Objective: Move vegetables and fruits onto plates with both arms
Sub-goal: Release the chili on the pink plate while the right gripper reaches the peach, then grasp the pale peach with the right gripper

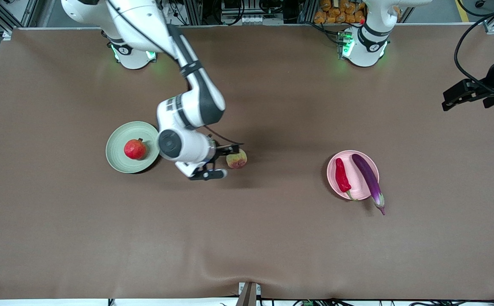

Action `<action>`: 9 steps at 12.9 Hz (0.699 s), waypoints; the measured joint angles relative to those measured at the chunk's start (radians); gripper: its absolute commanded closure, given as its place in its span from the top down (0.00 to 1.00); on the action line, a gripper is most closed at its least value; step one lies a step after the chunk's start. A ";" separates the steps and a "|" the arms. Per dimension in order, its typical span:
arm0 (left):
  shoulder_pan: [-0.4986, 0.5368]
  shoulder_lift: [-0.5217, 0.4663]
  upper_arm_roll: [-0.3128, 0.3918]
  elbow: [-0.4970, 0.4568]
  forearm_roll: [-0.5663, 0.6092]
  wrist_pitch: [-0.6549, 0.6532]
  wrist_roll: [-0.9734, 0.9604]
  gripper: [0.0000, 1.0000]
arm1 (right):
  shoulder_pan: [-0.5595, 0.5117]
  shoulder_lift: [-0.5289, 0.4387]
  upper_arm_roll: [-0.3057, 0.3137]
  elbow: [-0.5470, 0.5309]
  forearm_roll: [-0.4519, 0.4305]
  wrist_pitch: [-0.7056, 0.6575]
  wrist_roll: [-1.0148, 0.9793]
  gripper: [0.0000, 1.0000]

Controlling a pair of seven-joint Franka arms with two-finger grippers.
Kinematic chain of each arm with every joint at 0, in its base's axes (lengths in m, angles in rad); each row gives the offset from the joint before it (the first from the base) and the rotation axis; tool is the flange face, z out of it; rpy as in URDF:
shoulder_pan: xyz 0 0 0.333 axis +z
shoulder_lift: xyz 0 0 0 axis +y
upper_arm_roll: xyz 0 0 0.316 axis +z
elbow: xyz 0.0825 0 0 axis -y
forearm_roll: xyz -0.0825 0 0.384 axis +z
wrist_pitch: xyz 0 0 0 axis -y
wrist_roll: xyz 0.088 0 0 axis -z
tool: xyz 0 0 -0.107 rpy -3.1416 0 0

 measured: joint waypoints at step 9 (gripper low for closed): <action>-0.003 -0.048 0.012 -0.002 0.000 -0.049 0.078 1.00 | 0.071 0.080 -0.005 -0.001 -0.091 0.173 0.007 1.00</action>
